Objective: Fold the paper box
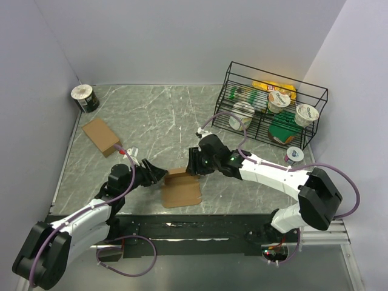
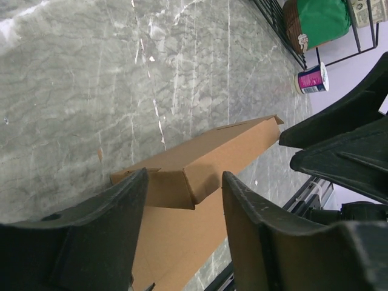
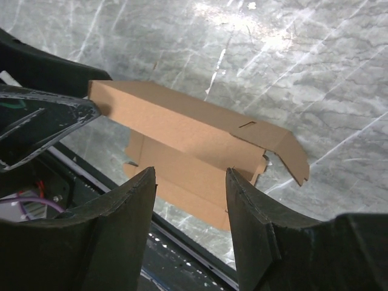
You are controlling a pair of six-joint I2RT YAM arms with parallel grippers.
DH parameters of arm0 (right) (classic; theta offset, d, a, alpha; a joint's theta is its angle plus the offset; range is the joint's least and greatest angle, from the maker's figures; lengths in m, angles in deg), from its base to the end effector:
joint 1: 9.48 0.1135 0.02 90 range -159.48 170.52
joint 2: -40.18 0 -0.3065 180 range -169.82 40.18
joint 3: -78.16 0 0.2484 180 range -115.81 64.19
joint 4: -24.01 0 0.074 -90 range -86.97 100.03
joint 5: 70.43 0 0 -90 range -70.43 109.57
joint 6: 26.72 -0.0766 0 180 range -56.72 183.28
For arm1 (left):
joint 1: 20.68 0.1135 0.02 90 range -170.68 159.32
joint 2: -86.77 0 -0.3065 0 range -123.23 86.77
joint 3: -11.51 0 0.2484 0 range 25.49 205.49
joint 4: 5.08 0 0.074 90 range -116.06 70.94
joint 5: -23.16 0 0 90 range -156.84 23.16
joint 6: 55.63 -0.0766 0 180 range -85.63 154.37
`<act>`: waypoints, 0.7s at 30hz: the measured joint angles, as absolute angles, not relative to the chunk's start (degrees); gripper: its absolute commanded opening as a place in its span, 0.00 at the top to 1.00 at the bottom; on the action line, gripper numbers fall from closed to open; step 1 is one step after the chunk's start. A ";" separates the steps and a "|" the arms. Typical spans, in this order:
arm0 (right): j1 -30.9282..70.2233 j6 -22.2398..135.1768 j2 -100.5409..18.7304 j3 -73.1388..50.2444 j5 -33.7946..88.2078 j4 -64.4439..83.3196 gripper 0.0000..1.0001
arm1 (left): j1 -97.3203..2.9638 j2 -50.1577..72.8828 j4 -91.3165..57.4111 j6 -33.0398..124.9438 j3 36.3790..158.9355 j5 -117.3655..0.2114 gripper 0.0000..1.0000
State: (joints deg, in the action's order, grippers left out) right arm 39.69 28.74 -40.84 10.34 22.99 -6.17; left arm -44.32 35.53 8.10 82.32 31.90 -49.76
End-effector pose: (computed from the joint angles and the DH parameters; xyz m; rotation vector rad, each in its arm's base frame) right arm 0.2080 0.2477 0.2562 -0.3454 2.4418 0.7638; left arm 0.1574 -0.0934 0.1804 -0.2082 2.0181 -1.1078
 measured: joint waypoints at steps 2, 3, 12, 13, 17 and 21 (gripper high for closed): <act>39.69 28.85 -41.34 10.34 22.51 -6.15 0.43 | -44.32 35.24 8.45 82.36 31.71 -49.76 0.48; 39.69 28.89 -41.47 10.34 22.26 -6.17 0.43 | -44.32 35.04 8.76 82.36 31.58 -49.76 0.48; 39.62 29.92 -41.49 10.34 21.06 -6.76 0.43 | -44.32 34.41 10.29 82.34 30.94 -49.76 0.51; 39.60 30.03 -41.38 10.34 21.06 -7.07 0.43 | -44.32 34.41 10.31 82.34 30.88 -49.76 0.51; 39.60 30.60 -40.38 10.30 21.08 -8.49 0.43 | -44.32 34.37 10.37 82.29 30.85 -49.76 0.54; 39.60 31.40 -39.35 9.60 21.06 -9.50 0.42 | -44.30 33.60 11.18 82.21 30.85 -49.74 0.55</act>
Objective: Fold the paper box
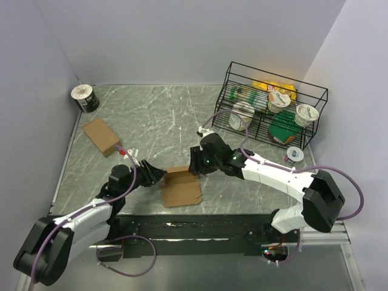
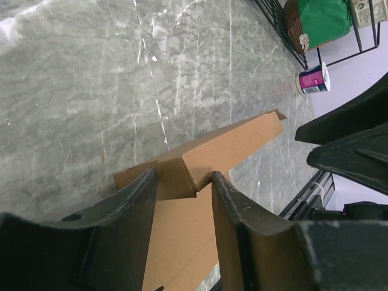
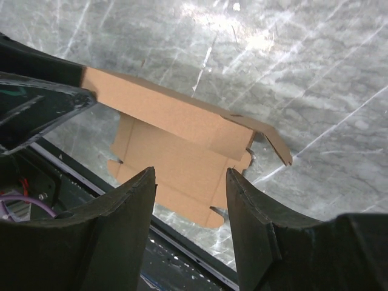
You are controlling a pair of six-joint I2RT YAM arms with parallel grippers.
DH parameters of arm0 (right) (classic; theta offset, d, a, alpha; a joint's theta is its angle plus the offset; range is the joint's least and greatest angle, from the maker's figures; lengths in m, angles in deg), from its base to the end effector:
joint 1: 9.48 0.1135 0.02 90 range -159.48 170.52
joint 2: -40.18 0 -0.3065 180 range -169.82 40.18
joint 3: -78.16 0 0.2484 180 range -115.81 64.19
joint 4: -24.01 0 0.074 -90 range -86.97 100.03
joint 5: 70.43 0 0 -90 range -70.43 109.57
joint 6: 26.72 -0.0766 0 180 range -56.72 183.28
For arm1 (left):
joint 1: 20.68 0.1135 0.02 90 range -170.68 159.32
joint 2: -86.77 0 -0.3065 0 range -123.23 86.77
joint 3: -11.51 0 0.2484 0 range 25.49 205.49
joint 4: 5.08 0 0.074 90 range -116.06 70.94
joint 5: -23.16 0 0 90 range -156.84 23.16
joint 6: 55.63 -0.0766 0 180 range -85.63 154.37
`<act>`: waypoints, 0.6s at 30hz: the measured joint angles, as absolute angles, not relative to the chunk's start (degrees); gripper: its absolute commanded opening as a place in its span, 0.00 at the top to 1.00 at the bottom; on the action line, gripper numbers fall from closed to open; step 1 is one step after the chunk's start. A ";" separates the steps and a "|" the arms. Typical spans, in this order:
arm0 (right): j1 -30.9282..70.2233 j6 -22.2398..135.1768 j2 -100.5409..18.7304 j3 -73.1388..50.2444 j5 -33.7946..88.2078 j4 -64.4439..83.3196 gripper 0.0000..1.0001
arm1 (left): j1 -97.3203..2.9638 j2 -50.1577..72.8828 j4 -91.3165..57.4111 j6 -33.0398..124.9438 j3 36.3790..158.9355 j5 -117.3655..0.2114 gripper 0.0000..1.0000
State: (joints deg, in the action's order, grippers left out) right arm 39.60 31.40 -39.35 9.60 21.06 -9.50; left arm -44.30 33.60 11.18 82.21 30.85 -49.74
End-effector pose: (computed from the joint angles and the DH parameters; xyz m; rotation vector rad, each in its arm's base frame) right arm 0.2052 0.2398 0.2621 -0.3818 2.4345 0.6955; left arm 0.1586 -0.0939 0.1761 -0.2058 2.0161 -1.1073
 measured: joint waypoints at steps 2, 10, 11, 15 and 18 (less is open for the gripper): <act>39.60 31.75 -39.33 8.83 20.98 -9.76 0.42 | -44.30 33.01 11.88 82.18 30.85 -49.69 0.55; 39.49 33.00 -41.34 7.81 20.78 -9.78 0.42 | -44.27 32.16 13.00 82.14 30.85 -49.65 0.57; 39.43 33.13 -41.97 7.81 20.69 -9.78 0.42 | -44.25 32.16 13.00 82.12 30.85 -49.65 0.58; 39.16 33.37 -44.44 7.81 20.67 -9.78 0.42 | -44.27 32.18 13.02 82.10 30.85 -49.63 0.59; 39.01 33.52 -45.03 7.81 20.28 -9.67 0.42 | -44.25 32.18 13.00 82.10 30.85 -49.63 0.59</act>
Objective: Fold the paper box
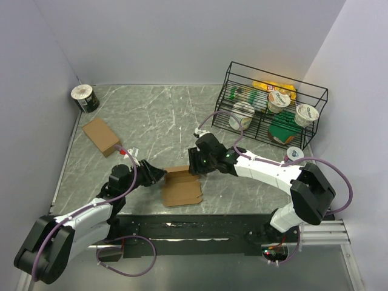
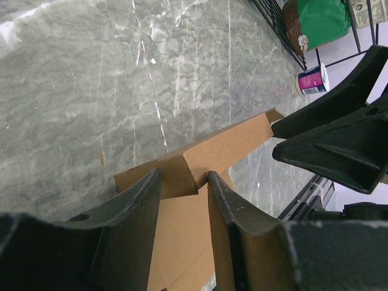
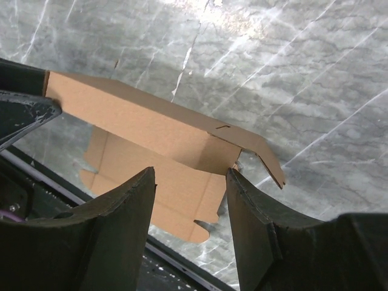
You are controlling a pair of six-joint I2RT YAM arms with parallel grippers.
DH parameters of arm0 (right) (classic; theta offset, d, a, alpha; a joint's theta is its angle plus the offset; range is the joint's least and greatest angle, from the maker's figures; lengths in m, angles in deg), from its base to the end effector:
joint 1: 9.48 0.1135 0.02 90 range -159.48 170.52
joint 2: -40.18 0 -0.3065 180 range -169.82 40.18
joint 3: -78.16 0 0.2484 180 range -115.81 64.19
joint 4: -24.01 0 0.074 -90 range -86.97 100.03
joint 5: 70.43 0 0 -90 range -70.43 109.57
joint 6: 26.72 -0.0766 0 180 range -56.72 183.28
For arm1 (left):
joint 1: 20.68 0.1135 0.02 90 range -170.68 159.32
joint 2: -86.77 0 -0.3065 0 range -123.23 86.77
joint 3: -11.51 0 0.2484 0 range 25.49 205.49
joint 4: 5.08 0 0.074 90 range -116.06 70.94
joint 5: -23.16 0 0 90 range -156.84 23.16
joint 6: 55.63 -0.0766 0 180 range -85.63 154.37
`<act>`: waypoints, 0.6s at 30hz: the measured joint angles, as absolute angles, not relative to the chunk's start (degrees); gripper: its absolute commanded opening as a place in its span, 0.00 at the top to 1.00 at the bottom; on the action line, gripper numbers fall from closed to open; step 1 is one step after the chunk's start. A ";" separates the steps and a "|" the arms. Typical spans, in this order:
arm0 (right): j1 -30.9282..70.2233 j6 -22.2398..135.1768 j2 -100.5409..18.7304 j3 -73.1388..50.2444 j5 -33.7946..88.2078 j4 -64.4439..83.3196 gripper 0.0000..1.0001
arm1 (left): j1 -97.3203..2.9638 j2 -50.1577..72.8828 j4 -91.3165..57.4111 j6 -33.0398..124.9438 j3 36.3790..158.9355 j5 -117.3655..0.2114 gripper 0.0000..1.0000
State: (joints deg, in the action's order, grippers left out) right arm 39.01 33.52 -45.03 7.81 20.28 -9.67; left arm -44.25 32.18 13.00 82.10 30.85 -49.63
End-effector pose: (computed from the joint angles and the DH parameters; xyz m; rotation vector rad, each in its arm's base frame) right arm 0.2208 0.2509 0.2424 -0.4158 2.4846 0.6137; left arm 0.1613 -0.0951 0.1765 -0.2009 2.0090 -1.1094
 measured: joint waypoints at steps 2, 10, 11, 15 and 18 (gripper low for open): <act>38.92 33.72 -45.03 7.81 19.95 -9.58 0.43 | -44.25 32.18 12.97 82.10 30.85 -49.63 0.60; 37.26 34.20 -45.03 7.81 20.34 -7.70 0.41 | -44.27 32.18 12.89 82.05 30.85 -49.58 0.61; 36.89 34.18 -45.03 7.83 20.76 -7.33 0.40 | -44.25 32.18 12.89 82.05 30.85 -49.58 0.61; 35.47 33.72 -45.03 8.05 23.07 -5.61 0.39 | -44.27 32.49 12.69 82.01 30.85 -49.58 0.61; 34.97 33.33 -45.03 8.07 24.17 -4.95 0.40 | -44.27 32.99 12.19 81.81 30.85 -49.63 0.62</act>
